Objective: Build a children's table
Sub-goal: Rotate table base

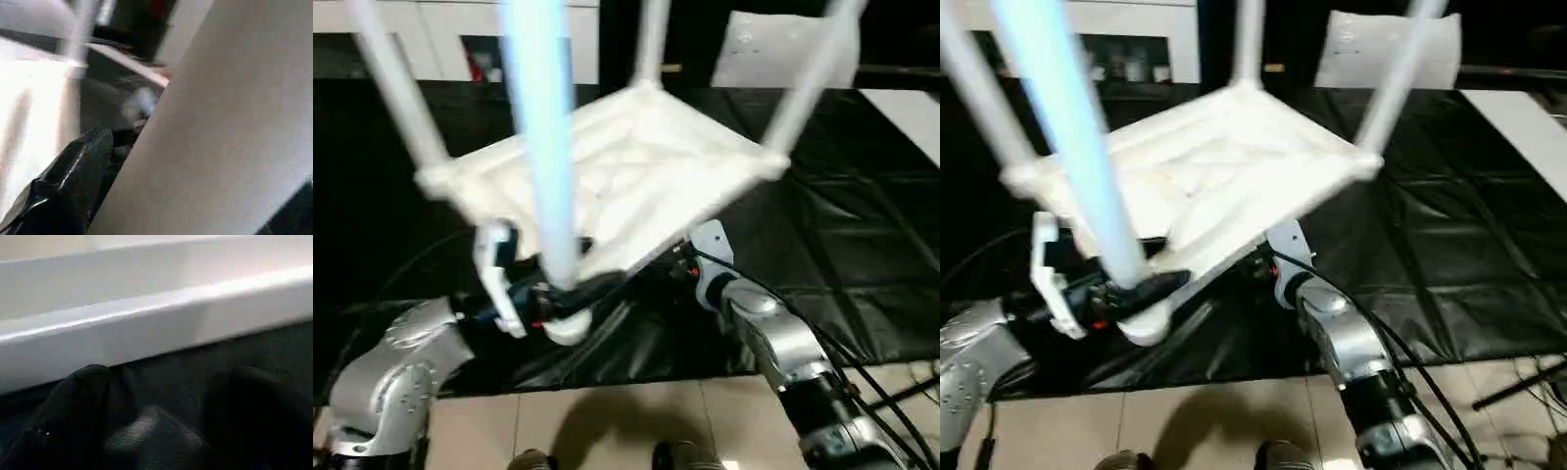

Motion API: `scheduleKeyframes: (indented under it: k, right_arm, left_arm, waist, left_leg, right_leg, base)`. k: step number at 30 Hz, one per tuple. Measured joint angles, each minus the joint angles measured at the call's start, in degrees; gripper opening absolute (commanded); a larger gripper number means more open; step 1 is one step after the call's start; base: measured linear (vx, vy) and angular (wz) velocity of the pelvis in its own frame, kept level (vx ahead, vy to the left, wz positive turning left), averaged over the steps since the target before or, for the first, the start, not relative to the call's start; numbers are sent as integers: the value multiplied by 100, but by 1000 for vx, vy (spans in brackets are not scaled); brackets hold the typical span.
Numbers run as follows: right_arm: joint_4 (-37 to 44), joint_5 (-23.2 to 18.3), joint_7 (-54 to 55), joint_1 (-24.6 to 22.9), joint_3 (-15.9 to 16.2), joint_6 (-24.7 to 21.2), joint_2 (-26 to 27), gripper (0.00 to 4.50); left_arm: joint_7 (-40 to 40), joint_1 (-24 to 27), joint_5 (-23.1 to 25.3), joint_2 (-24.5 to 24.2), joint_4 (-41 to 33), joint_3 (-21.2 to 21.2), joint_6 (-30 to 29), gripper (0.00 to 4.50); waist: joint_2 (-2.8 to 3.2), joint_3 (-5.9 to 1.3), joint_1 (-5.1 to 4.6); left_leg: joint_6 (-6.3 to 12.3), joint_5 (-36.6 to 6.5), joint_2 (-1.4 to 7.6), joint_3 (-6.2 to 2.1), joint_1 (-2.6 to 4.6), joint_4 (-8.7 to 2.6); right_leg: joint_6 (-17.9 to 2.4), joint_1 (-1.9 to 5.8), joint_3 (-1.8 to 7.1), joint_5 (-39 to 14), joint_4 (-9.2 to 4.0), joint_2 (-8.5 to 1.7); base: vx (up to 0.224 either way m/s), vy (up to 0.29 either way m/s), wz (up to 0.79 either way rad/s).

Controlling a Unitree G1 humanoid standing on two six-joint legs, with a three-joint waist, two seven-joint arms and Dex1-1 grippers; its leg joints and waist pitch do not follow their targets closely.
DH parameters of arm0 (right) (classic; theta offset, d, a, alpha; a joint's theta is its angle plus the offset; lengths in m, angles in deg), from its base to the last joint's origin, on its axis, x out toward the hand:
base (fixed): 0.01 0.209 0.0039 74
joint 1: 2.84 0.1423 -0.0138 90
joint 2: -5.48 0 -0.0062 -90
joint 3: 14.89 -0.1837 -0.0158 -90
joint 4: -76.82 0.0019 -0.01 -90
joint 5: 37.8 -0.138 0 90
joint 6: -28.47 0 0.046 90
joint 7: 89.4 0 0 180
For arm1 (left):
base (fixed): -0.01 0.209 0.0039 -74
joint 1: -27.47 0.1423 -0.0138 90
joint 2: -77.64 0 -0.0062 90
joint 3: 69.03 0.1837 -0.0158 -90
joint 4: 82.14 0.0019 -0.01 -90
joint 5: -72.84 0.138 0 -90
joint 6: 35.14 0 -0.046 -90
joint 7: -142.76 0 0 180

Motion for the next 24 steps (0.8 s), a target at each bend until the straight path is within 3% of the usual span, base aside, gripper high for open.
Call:
scheduleKeyframes:
  k: [4,7,12,17,24]
  right_arm:
    - [-304,108,73,209,-28,108,140,450]
    - [-529,163,87,370,-30,238,215,450]
    - [-752,190,63,493,-38,478,340,450]
    - [-859,238,78,506,-84,559,322,450]
    - [-843,277,111,308,-338,730,54,450]
  left_arm:
    - [173,-225,-55,224,-11,467,-43,447]
    - [251,-495,-4,495,48,806,33,447]
    - [211,-1106,471,905,557,1174,603,447]
    - [-112,-1507,1131,935,1367,1162,1285,447]
    - [-6,-1524,1184,705,1549,924,1435,447]
  waist:
    - [-34,0,-83]
    - [-36,-1,-78]
    - [-38,-2,-65]
    - [-36,-3,-45]
    - [-34,-4,48]
  left_leg:
    - [0,0,3,-2,-13,3]
    - [0,0,8,-3,-23,2]
    - [3,0,7,0,-32,0]
    - [10,6,7,0,-28,4]
    - [10,6,6,0,-18,14]
  right_leg:
    - [1,-7,0,1,6,6]
    - [-4,-23,-5,4,6,8]
    - [-26,-28,-8,16,6,5]
    - [-31,-20,-11,20,9,2]
    - [-34,-9,-10,22,16,-1]
  base:
    - [0,0,0]
    - [0,0,0]
    - [0,0,0]
    - [0,0,0]
    - [0,0,0]
